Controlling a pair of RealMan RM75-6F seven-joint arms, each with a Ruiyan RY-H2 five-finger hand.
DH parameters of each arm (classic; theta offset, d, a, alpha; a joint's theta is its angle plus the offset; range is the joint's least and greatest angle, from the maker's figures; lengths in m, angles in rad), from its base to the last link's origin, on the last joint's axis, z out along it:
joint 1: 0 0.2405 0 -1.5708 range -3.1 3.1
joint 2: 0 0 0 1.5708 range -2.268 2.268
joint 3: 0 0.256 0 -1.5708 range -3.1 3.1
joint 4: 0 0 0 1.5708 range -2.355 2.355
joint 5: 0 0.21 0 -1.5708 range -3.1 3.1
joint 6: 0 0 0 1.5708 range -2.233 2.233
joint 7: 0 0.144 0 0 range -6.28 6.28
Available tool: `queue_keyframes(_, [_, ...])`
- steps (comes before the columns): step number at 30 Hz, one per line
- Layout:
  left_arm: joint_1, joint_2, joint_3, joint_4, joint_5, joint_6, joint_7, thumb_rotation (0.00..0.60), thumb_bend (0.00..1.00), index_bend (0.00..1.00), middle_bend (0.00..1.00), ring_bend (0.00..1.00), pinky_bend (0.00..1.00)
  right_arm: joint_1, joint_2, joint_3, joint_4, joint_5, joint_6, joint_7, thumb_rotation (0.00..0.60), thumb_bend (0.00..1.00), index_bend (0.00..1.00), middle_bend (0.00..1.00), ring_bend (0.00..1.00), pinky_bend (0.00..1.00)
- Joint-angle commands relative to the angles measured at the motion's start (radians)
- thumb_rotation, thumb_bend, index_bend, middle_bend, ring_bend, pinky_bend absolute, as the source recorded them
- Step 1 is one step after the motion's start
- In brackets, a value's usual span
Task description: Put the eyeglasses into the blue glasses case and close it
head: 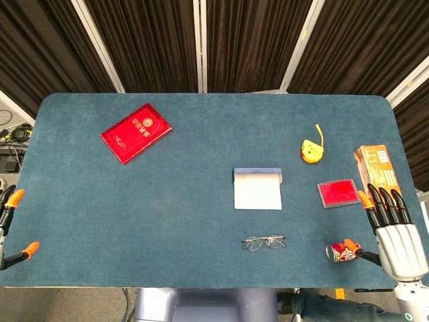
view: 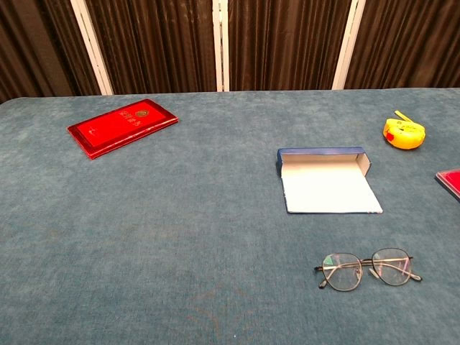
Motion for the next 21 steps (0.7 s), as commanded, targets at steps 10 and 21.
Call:
queue_keyframes(10, [-0.016,-0.013,-0.015,0.003,-0.052,-0.033,0.022,0.600,0.00,0.00,0.00,0.00,0.00,0.159,0.013,-0.035,-0.014,0.023,-0.323,0.092,0.600,0.00,0.00,0.00,0.00,0.00])
queue_keyframes(21, [-0.048,-0.045,-0.040,0.018,-0.138,-0.086,0.080,0.600,0.00,0.00,0.00,0.00,0.00,0.402,-0.059,0.000,-0.030,0.103,-0.680,0.116,0.600,0.04,0.41,0.00,0.00,0.00])
